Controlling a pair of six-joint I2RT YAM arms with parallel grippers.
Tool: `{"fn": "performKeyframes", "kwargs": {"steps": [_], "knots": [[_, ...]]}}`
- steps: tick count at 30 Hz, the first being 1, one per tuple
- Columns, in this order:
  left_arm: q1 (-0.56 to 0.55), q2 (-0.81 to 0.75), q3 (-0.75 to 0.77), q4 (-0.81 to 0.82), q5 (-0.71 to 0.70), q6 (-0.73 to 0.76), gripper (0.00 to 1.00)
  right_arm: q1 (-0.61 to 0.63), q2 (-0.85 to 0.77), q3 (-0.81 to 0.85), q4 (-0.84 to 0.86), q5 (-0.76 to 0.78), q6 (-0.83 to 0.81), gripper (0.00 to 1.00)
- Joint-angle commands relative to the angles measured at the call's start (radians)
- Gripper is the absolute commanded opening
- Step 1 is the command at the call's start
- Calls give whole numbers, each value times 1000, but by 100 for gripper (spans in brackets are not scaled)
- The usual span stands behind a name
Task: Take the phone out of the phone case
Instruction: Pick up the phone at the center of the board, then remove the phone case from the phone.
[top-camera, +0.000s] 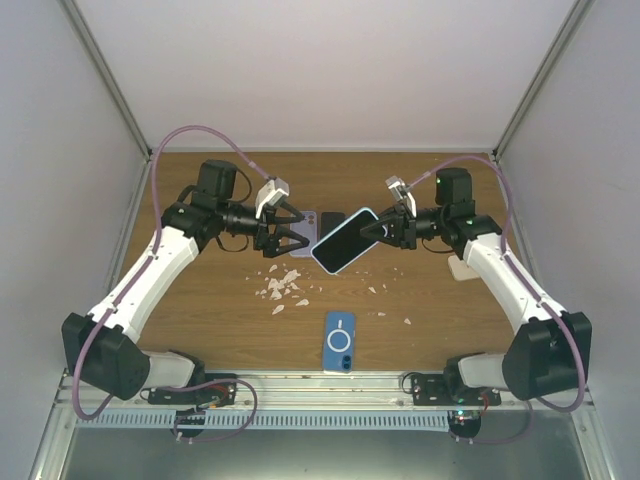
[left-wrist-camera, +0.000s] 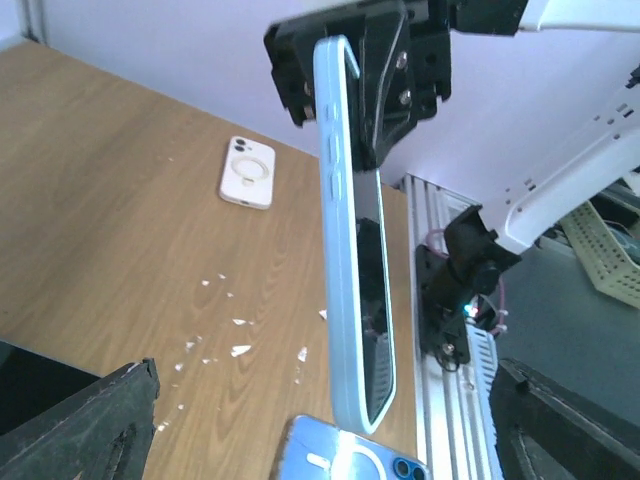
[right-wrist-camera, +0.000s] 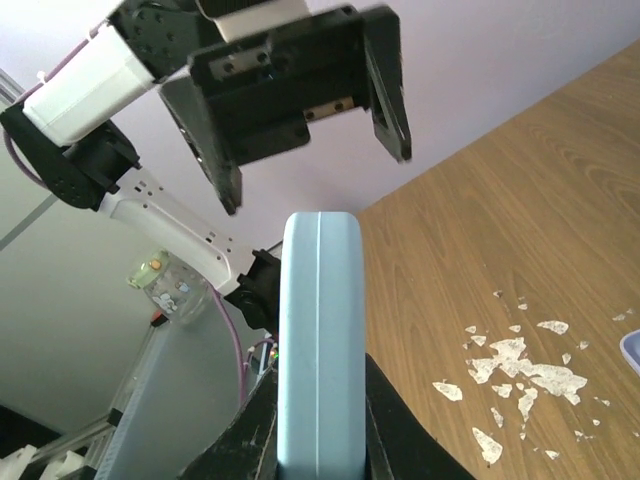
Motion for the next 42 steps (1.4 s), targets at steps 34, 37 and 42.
{"fn": "performKeyframes", "kwargs": {"steps": [34,37,42], "knots": [[-51,2,-97,67,13,-39,60,14,-64,10,77,-72,27,0],[-52,4,-96,73,-15,-46,58,13,-67,9,77,-80,25,0],[-51,8,-102,87,-60,-58,52,14,-73,4,78,-98,23,1]]}}
